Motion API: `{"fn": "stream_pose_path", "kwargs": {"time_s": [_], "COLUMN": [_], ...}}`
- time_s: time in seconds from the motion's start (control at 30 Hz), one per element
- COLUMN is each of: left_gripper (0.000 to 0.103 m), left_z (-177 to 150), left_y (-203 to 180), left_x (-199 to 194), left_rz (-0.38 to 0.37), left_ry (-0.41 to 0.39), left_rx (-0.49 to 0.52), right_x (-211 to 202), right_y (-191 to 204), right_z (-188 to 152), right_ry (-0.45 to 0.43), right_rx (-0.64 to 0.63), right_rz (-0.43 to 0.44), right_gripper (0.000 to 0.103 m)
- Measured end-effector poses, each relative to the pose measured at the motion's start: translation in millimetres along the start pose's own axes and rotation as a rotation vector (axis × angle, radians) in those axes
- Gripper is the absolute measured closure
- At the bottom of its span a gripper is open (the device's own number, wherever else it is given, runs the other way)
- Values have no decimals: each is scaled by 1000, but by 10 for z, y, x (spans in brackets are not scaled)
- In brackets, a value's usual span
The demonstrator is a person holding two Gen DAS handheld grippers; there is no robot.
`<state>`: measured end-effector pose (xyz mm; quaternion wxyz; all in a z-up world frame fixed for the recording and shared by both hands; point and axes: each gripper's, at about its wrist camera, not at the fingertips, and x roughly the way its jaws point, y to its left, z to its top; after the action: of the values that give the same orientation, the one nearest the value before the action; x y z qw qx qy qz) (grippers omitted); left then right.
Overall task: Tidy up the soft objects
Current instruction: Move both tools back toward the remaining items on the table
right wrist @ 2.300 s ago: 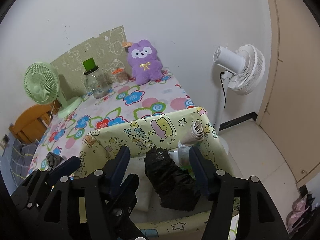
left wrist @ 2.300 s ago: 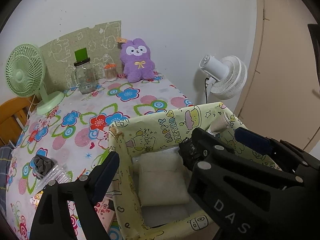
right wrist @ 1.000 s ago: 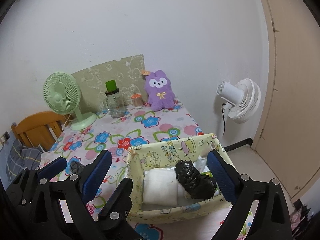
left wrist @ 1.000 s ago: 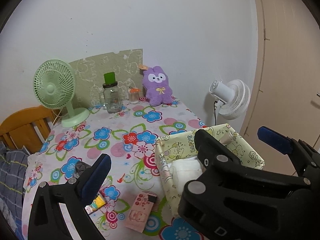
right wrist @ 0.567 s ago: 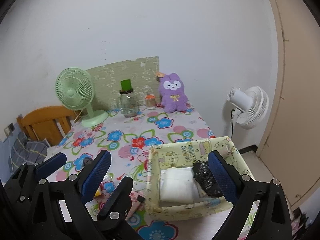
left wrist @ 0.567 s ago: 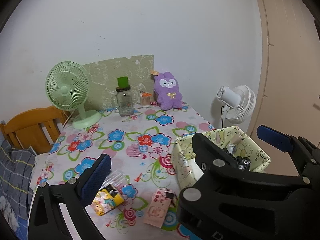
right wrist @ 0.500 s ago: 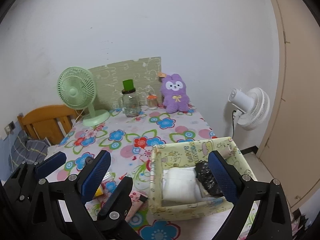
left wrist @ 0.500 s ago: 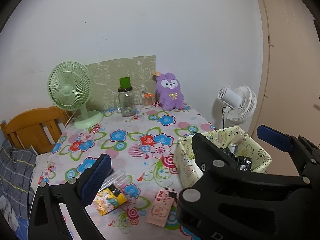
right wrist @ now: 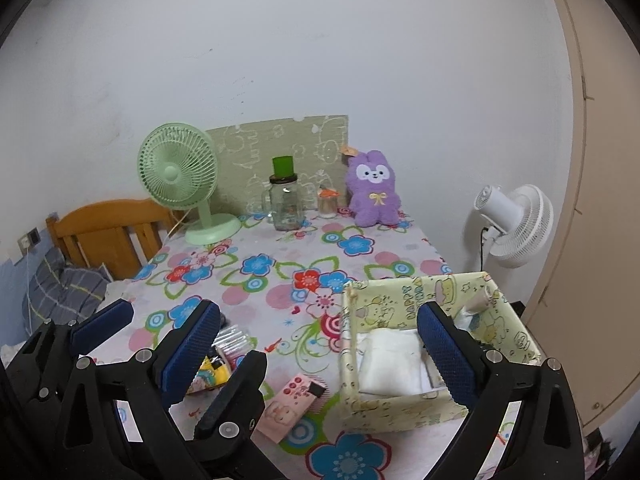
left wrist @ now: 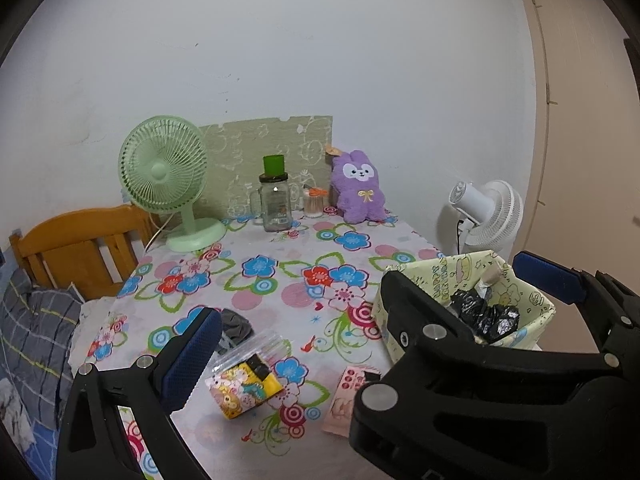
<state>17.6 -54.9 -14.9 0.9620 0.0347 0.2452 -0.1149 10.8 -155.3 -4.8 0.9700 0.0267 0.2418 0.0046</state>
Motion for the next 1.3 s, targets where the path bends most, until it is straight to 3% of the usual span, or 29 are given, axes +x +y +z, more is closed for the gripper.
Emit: {"fn": "stream_pose_path", "kwargs": {"time_s": [0.37,0.7,1.3], "left_gripper": [1,2,4], "left_z": [-257,-499,-886], "left_y": [181,332,597], "left_x": [105,247,614], "left_rz": [18,34,91], "left_ry": [20,76,187], "left_rx": [-19,-38,-73], "right_x": [161,364,843], "right_y": [174,334,515], "right_z": [-231,-470,-846], "right_ry": [24,75,211], "right_rx": [-27,-29,-12], "right_rz": [40,75,43], "right_gripper": [3,14,23]}}
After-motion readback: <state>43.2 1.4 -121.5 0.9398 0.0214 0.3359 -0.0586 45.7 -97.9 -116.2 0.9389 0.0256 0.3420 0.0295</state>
